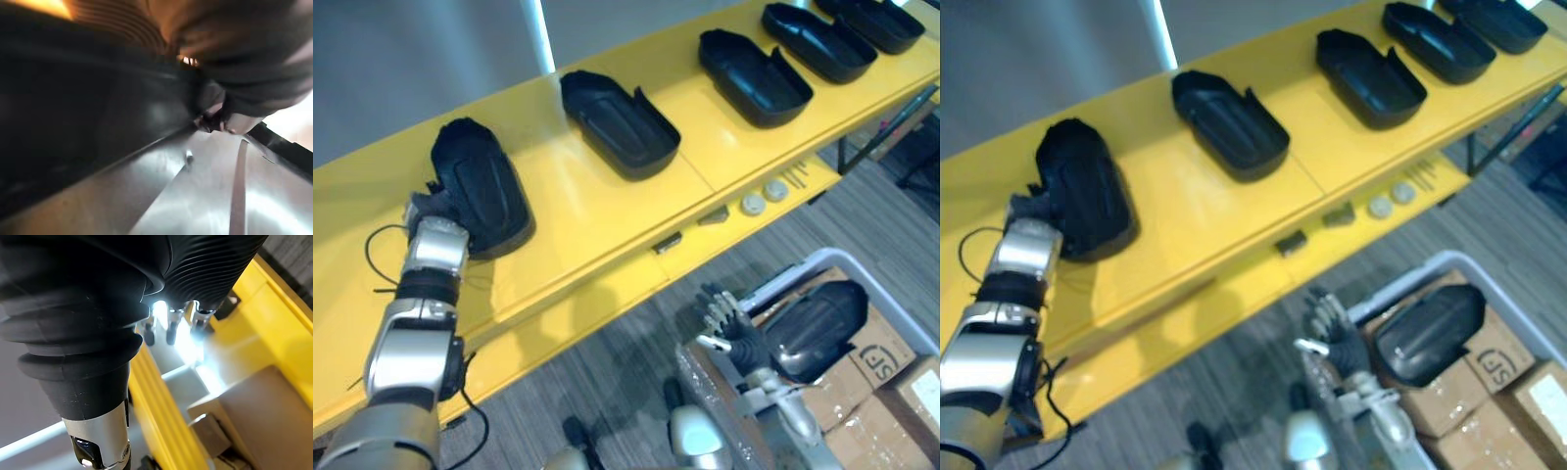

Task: Walk over and take plastic housings, then place them on the shelf

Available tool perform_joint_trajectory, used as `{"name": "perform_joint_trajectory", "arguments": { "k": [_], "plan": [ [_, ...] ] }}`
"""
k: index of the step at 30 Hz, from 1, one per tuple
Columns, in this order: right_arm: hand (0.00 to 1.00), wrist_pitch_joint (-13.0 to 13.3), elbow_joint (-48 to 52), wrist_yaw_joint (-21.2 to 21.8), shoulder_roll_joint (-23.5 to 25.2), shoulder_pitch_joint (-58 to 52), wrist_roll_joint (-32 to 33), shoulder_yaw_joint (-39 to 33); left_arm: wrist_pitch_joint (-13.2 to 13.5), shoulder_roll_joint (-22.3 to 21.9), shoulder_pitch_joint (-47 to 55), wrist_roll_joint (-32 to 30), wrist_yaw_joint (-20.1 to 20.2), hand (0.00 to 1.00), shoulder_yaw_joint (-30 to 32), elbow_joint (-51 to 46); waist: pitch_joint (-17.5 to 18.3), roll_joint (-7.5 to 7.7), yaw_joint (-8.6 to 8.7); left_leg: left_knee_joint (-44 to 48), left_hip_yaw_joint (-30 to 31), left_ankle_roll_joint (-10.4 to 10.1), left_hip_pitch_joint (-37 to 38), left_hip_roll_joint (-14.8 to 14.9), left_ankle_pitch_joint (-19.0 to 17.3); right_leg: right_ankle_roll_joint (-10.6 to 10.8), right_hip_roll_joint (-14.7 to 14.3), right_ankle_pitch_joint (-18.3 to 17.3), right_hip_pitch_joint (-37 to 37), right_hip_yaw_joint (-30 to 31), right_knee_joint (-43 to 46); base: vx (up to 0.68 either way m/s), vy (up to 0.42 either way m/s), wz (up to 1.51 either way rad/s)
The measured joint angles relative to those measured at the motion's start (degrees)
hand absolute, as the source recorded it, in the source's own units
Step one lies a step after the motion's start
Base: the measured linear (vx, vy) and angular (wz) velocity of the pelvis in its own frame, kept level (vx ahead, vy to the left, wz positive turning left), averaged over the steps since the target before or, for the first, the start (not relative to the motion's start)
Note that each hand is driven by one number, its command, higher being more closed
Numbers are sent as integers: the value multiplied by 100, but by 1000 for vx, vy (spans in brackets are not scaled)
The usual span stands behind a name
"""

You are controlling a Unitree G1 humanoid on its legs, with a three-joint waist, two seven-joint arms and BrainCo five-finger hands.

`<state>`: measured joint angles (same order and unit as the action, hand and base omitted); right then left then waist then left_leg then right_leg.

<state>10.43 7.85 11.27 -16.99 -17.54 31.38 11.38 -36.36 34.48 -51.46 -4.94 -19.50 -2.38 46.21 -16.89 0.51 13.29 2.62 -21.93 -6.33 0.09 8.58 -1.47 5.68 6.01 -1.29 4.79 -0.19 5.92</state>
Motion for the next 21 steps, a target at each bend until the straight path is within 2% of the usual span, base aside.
{"name": "perform_joint_trajectory", "arguments": {
  "k": [7,11,15,17,20,21],
  "plan": [
    [0,0,-1,14,-7,4,156,-1,-113,0,-1,-80,-54,0,-13,-6,-1,-2,4,-6,0,0,-3,-1,0,-1,-1,2,-2,0,-15,0,0,0],
    [0,0,0,14,-21,0,153,0,-72,8,0,-264,-41,0,-15,-6,-11,-19,6,-6,-2,0,2,0,0,-13,-1,14,-8,0,-22,0,0,0],
    [0,-1,3,142,-113,-9,153,1,133,68,81,-231,-27,0,-3,-31,-54,-95,9,-23,-57,0,117,-2,0,-12,6,17,-92,26,-29,-1,0,-5],
    [0,-1,27,198,-126,-12,153,-2,137,196,115,-223,-23,0,11,-127,-71,-128,10,-31,-81,0,159,1,0,-12,23,17,-109,53,-27,-10,6,-11],
    [0,-1,57,263,-148,-62,154,0,343,492,132,-103,-61,0,210,-449,-80,-160,16,-40,-97,0,177,12,0,-12,22,17,-107,62,-20,-23,0,-4],
    [0,-1,115,279,-148,-128,154,-10,452,710,139,25,-83,0,241,-627,-79,-178,17,-40,-106,0,180,18,0,-12,21,17,-107,67,-19,0,0,0]
  ]
}}
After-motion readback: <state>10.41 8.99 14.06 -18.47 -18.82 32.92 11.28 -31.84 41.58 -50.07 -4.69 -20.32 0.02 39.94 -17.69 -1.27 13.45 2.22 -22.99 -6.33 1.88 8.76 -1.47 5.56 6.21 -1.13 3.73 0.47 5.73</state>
